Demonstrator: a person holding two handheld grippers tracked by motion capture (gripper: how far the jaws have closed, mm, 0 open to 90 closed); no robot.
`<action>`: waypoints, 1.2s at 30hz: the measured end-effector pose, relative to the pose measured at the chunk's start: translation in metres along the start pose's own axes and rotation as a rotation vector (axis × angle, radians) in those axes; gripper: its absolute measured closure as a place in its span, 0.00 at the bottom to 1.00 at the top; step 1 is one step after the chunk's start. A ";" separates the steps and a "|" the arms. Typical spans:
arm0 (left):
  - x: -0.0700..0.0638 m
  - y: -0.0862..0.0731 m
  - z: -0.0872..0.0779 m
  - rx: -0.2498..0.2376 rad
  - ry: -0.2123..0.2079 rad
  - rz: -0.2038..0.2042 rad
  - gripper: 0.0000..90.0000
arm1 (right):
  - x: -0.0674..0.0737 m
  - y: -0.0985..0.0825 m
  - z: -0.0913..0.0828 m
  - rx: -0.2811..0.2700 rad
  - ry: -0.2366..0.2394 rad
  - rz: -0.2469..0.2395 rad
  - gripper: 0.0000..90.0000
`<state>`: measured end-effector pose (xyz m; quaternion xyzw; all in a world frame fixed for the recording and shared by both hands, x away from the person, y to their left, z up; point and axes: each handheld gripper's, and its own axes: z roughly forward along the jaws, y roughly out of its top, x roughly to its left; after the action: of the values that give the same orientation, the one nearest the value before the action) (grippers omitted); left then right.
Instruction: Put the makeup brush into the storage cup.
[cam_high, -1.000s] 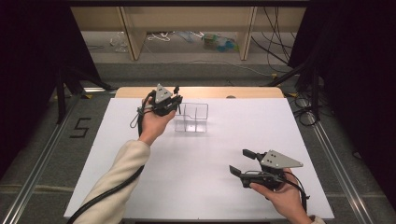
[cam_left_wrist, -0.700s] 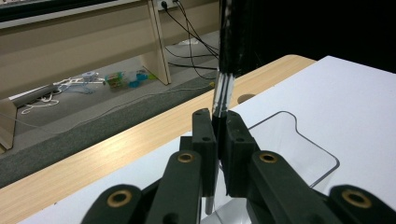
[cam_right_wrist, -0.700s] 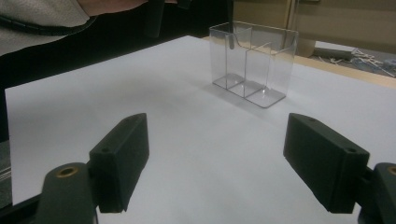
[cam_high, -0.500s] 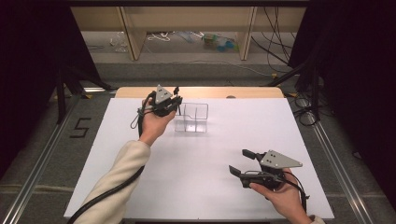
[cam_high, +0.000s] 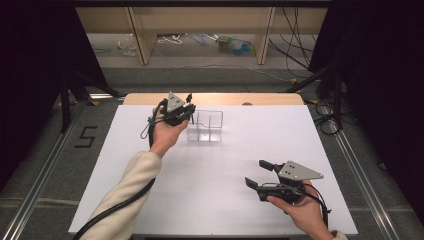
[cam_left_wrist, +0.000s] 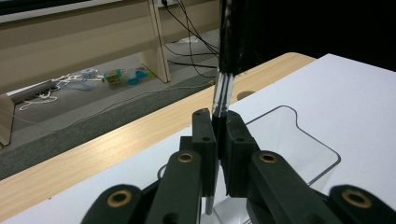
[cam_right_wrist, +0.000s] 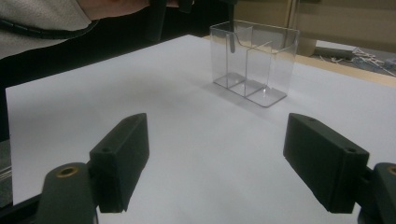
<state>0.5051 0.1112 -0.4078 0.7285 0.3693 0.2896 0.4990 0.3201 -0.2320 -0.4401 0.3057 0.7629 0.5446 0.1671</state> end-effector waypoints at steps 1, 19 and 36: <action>0.000 0.000 0.000 0.000 0.000 0.000 0.95 | 0.000 0.000 0.000 -0.001 0.001 0.000 0.26; 0.000 -0.003 0.001 0.002 0.002 -0.012 0.95 | 0.000 -0.001 0.003 -0.041 0.016 0.011 0.26; 0.000 -0.006 0.002 0.010 0.001 -0.022 0.95 | 0.000 -0.001 0.002 -0.015 0.008 -0.002 0.26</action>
<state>0.5051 0.1122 -0.4143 0.7267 0.3791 0.2825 0.4984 0.3210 -0.2311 -0.4414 0.3015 0.7597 0.5514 0.1671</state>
